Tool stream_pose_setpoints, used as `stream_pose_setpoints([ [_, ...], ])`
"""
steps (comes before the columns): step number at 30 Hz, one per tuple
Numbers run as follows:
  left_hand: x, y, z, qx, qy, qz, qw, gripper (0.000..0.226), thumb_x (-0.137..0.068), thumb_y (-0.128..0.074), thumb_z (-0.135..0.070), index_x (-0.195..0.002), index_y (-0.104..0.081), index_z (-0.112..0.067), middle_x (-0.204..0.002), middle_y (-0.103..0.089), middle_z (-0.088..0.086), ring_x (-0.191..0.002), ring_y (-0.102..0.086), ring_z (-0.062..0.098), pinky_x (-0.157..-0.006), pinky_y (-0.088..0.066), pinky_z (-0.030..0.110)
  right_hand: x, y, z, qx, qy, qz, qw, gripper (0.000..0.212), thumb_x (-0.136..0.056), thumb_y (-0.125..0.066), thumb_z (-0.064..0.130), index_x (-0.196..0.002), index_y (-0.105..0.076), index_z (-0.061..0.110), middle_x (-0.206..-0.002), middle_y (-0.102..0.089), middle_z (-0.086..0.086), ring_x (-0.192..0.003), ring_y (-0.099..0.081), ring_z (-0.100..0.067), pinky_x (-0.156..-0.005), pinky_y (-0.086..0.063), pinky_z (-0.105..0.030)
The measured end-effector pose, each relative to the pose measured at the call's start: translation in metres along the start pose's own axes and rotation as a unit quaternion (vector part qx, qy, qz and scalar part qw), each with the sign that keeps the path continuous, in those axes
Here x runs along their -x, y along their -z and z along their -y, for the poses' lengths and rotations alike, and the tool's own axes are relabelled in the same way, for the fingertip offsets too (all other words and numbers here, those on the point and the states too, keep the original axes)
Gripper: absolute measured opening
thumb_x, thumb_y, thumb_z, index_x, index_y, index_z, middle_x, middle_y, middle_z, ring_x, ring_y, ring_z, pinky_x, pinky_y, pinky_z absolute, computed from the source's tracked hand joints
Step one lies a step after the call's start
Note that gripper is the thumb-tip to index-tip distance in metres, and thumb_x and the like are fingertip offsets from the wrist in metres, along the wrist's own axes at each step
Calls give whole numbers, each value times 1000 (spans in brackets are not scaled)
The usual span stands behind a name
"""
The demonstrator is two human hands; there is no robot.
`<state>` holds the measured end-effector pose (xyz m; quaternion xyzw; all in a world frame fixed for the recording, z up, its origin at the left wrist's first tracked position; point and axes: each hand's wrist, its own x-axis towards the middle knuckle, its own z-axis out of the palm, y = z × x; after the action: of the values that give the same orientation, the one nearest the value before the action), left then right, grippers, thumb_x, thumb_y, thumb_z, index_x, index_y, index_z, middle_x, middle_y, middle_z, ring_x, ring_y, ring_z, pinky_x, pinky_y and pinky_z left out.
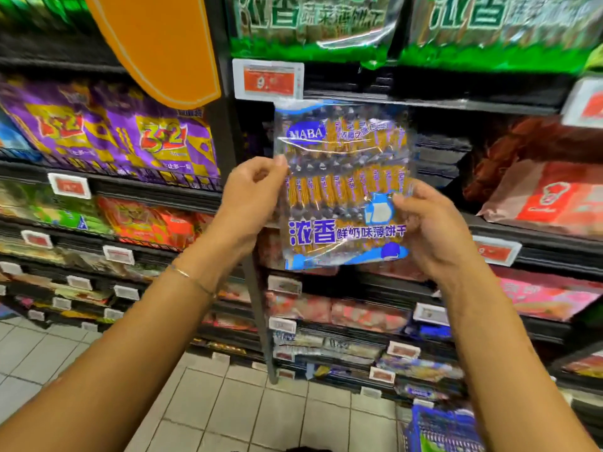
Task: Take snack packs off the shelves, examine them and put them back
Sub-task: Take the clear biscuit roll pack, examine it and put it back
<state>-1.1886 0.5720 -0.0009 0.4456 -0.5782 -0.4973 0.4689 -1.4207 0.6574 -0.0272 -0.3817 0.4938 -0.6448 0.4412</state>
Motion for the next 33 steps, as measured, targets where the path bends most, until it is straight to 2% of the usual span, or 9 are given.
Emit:
stream_pose_setpoints([
  [2,-9,-5,1,-40,12,9,999,44,-110,-51,-36,-98,-69,2,-82,-75,11,-70,-68,14,-60,-57,33,-6,-2,1,42,-3,-18,999,27,-97,-58,3,-98,-77,23,-100,-80,-5,-86,-77,-20,-66,-63,-37],
  [4,-13,-8,9,-39,37,0,999,54,-111,-49,-37,-98,-62,14,-82,-63,26,-72,-57,28,-67,-52,44,-8,-3,-4,76,-12,-29,997,25,-98,-61,10,-89,-78,24,-91,-80,-2,-79,-77,-18,-65,-60,-37],
  [7,-20,-11,15,-31,33,-23,999,51,-110,-51,-35,-89,-59,11,-80,-57,24,-76,-51,26,-70,-44,40,-9,-7,-11,82,-25,-49,995,17,-101,-62,11,-108,-76,18,-99,-80,-4,-86,-78,-22,-71,-61,-39],
  [9,-27,-12,13,-13,4,-37,999,39,-108,-55,-25,-94,-62,11,-83,-62,25,-79,-56,24,-68,-51,41,-13,-12,-7,110,3,-58,992,20,-100,-62,9,-114,-74,18,-93,-80,6,-77,-76,-9,-56,-56,-24],
  [13,-40,-18,-8,1,-43,-86,995,13,-98,-70,-12,-104,-67,-1,-93,-69,10,-82,-63,21,-75,-54,37,-29,-24,12,182,51,-50,981,7,-102,-64,19,-104,-71,21,-83,-75,18,-71,-71,5,-56,-52,-14],
  [17,-53,-25,-25,-25,-43,-107,993,60,-91,-76,-14,-143,-51,1,-137,-63,16,-124,-63,28,-106,-53,46,-51,-38,21,199,45,-81,976,3,-100,-67,20,-99,-68,18,-96,-75,-1,-78,-72,-7,-76,-62,-38],
  [21,-61,-28,-21,-16,-50,-128,990,50,-84,-73,-8,-128,-52,-8,-126,-65,13,-114,-66,29,-102,-55,52,-66,-47,15,216,50,-106,969,16,-98,-68,18,-87,-65,29,-93,-73,0,-87,-71,-16,-84,-59,-40],
  [27,-60,-30,1,-10,-101,-93,990,64,-85,-74,-10,-140,-46,-23,-130,-62,-10,-116,-63,-4,-100,-51,18,-65,-41,3,251,75,-129,956,18,-96,-69,26,-114,-67,29,-109,-73,-2,-99,-70,-20,-89,-59,-41],
  [33,-47,-30,10,-54,-121,-79,988,78,-93,-73,-8,-159,-31,-15,-154,-49,4,-140,-51,18,-120,-41,44,-51,-38,-4,267,118,-143,946,11,-95,-73,30,-106,-69,29,-102,-72,9,-99,-69,-12,-94,-56,-43],
])
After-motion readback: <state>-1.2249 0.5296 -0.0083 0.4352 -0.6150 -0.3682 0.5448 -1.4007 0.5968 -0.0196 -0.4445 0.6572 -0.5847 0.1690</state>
